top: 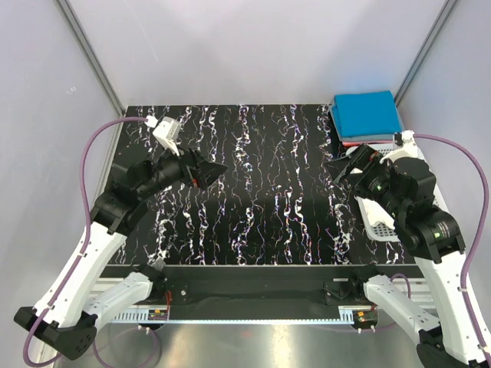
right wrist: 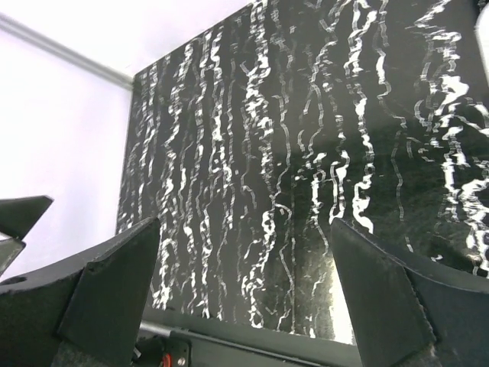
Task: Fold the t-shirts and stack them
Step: Grab the tshirt from the pile
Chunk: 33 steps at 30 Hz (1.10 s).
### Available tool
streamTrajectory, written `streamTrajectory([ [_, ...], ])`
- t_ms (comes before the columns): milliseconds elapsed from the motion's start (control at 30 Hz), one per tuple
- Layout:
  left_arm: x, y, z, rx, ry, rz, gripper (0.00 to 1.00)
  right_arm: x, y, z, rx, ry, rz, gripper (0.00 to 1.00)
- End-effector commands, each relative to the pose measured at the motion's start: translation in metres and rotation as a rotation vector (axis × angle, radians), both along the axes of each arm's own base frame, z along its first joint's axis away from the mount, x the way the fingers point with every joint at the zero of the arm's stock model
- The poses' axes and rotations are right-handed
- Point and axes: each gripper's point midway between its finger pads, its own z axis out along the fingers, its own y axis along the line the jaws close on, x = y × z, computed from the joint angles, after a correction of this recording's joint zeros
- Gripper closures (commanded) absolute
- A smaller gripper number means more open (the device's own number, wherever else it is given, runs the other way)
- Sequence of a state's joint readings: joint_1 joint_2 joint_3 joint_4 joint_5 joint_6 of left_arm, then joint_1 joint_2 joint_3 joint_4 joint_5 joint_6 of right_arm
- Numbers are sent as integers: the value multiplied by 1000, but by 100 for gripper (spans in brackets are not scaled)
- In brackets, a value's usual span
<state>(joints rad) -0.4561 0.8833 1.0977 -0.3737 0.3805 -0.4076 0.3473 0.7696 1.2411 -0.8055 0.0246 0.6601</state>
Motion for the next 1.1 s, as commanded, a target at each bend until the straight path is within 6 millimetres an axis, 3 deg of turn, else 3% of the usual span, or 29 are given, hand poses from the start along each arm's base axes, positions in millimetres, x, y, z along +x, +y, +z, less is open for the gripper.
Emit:
streamTrajectory([
  [0, 7, 14, 9, 45, -67, 73, 1, 4, -11, 5, -12, -19, -69, 0],
  [233, 27, 45, -25, 150, 14, 258, 1, 18, -41, -27, -96, 137, -276, 0],
  [300, 33, 55, -33, 155, 23, 307, 1, 24, -57, -35, -138, 168, -375, 0],
  [333, 35, 58, -47, 166, 50, 318, 1, 29, -63, -47, -187, 221, -415, 0],
  [367, 39, 64, -54, 167, 68, 335, 1, 34, -78, -46, -238, 218, -496, 0],
  [400, 39, 63, -70, 175, 104, 315, 1, 40, -87, -55, -295, 274, -545, 0],
  [533, 47, 71, -102, 180, 189, 320, 1, 58, -120, -73, -488, 425, -687, 0],
  [633, 45, 68, -118, 182, 221, 295, 1, 75, -140, -96, -520, 533, -714, 0],
  [667, 44, 65, -119, 172, 215, 277, 1, 79, -142, -106, -479, 570, -698, 0],
  [700, 43, 64, -120, 167, 216, 272, 1, 79, -161, -113, -443, 603, -746, 0],
  [767, 39, 62, -120, 164, 216, 252, 1, 84, -174, -130, -356, 634, -773, 0],
  [800, 38, 62, -118, 164, 204, 248, 1, 82, -194, -136, -313, 652, -825, 0],
  [867, 37, 63, -117, 164, 196, 248, 1, 86, -203, -146, -242, 659, -832, 0],
  [933, 36, 63, -118, 167, 191, 249, 1, 84, -228, -156, -209, 694, -890, 1],
  [1067, 35, 63, -118, 163, 187, 246, 1, 80, -255, -183, -151, 775, -960, 1],
])
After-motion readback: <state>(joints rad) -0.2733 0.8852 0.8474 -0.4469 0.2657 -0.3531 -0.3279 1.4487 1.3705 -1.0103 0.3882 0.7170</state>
